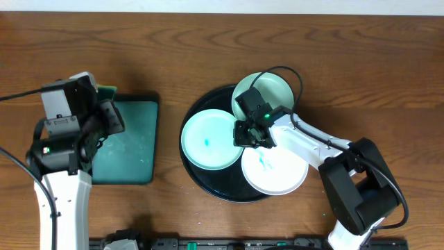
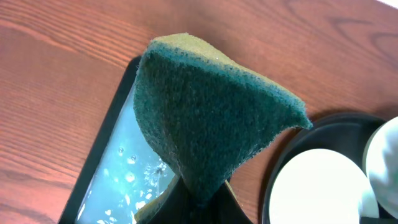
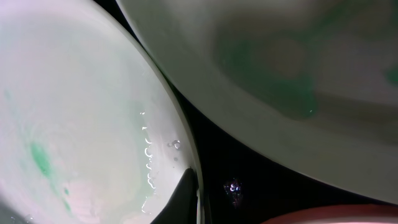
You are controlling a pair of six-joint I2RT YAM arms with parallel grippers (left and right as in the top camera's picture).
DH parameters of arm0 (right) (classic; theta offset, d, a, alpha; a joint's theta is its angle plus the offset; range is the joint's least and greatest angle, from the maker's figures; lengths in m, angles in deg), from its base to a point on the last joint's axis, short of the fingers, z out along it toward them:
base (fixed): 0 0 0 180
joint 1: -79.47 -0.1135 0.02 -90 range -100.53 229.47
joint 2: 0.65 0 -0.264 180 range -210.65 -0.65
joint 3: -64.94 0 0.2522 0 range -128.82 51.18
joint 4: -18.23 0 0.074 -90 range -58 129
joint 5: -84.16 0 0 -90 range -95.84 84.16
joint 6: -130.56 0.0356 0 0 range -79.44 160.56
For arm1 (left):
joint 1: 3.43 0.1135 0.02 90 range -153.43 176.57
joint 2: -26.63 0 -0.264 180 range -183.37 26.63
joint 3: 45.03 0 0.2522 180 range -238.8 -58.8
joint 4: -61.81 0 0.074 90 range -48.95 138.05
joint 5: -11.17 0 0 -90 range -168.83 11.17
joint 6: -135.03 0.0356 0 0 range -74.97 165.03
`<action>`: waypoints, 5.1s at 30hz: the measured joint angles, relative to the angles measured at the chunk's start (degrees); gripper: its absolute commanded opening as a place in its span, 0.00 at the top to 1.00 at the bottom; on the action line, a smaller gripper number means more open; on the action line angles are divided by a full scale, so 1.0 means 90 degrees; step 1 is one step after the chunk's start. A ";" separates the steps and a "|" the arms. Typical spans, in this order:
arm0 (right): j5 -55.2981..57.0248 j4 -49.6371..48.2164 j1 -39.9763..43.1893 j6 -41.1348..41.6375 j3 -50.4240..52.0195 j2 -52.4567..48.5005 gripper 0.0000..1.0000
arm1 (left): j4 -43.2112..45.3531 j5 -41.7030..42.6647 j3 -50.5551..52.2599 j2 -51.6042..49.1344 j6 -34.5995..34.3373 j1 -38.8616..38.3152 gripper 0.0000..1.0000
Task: Clean dirty plates on tray and stack at the side
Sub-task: 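Carry the sponge with the left gripper to the left green plate, then scrub the left green plate with the sponge in the left gripper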
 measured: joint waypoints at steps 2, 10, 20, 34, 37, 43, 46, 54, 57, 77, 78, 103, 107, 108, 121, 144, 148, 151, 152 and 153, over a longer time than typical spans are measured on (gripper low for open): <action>0.0000 0.0000 0.0000 0.0000 0.0000 0.0000 0.99 | -0.0051 -0.0010 0.0000 -0.0204 -0.0068 0.0000 0.93; 0.0000 0.0000 0.0000 0.0000 0.0000 0.0000 0.99 | -0.0600 -0.0160 0.0002 -0.2210 -0.0695 0.0000 0.93; 0.0000 -0.0002 0.0000 0.0000 0.0000 0.0000 0.99 | -0.0644 -0.0165 0.0027 -0.3147 -0.0838 0.0000 0.93; 0.0000 -0.0002 0.0002 0.0000 0.0000 0.0000 0.99 | -0.0471 0.1047 0.0027 -0.2990 -0.0665 -0.1802 0.93; 0.0000 -0.0002 0.0002 0.0000 0.0000 0.0000 0.99 | -0.0002 0.1073 0.0034 -0.2990 -0.0911 -0.2523 0.93; 0.0000 -0.0002 0.0002 0.0000 0.0000 0.0000 0.99 | 0.0901 0.1030 0.0032 -0.3487 -0.1583 -0.3298 0.93; -0.0002 0.0000 0.0002 0.0000 0.0000 0.0000 0.99 | 0.1071 0.0969 0.0029 -0.4146 -0.1824 -0.3271 0.93; 0.0000 0.0000 0.0002 0.0000 0.0000 0.0000 0.99 | 0.0942 0.1275 -0.0272 -0.4770 -0.2093 -0.3232 0.93; 0.0000 0.0000 0.0002 0.0000 0.0000 0.0000 0.99 | 0.0942 0.1491 -0.0284 -0.4804 -0.1991 -0.3201 0.93; 0.0005 0.0002 0.0002 0.0000 0.0000 0.0000 0.99 | 0.1586 0.3189 -0.0214 -0.5078 -0.1566 -0.4107 0.93; 0.0007 0.0000 0.0002 0.0000 0.0000 0.0000 0.99 | 0.1610 0.3169 -0.0206 -0.5078 -0.1569 -0.4107 0.93; -0.0323 -0.0223 -0.0092 0.0002 -0.0032 -0.0075 0.99 | -0.0034 -0.0095 -0.0619 -0.4869 -0.2353 -0.3606 0.93; -0.0602 -0.0270 -0.0192 0.0002 -0.0097 -0.0102 0.99 | -0.0376 -0.0551 -0.0629 -0.4869 -0.2650 -0.3606 0.93; -0.0644 -0.0267 -0.0204 0.0000 -0.0109 -0.0102 0.99 | -0.0495 -0.0678 -0.0629 -0.4872 -0.2747 -0.3606 0.93; -0.0760 -0.0272 -0.0209 -0.0002 -0.0121 -0.0102 0.99 | -0.0852 -0.0809 -0.0585 -0.4908 -0.1836 -0.3762 0.93; 0.0143 0.0121 0.0032 -0.0022 -0.0058 -0.0017 0.99 | 0.1348 0.1406 -0.0301 -0.4838 -0.0457 -0.4150 0.93; 0.0148 0.0121 0.0032 -0.0024 -0.0058 -0.0017 0.99 | 0.1860 0.1868 -0.0296 -0.4945 -0.0731 -0.4189 0.93; 0.0148 0.0119 0.0032 -0.0022 -0.0058 -0.0017 0.99 | 0.2183 0.2154 -0.0272 -0.5005 -0.0981 -0.4192 0.93; 0.0148 0.0119 0.0032 -0.0022 -0.0058 -0.0017 0.99 | 0.2203 0.2181 -0.0265 -0.5008 -0.1022 -0.4182 0.93; 0.0148 0.0119 0.0032 -0.0022 -0.0058 -0.0017 0.99 | 0.2215 0.2191 -0.0262 -0.5008 -0.1061 -0.4177 0.93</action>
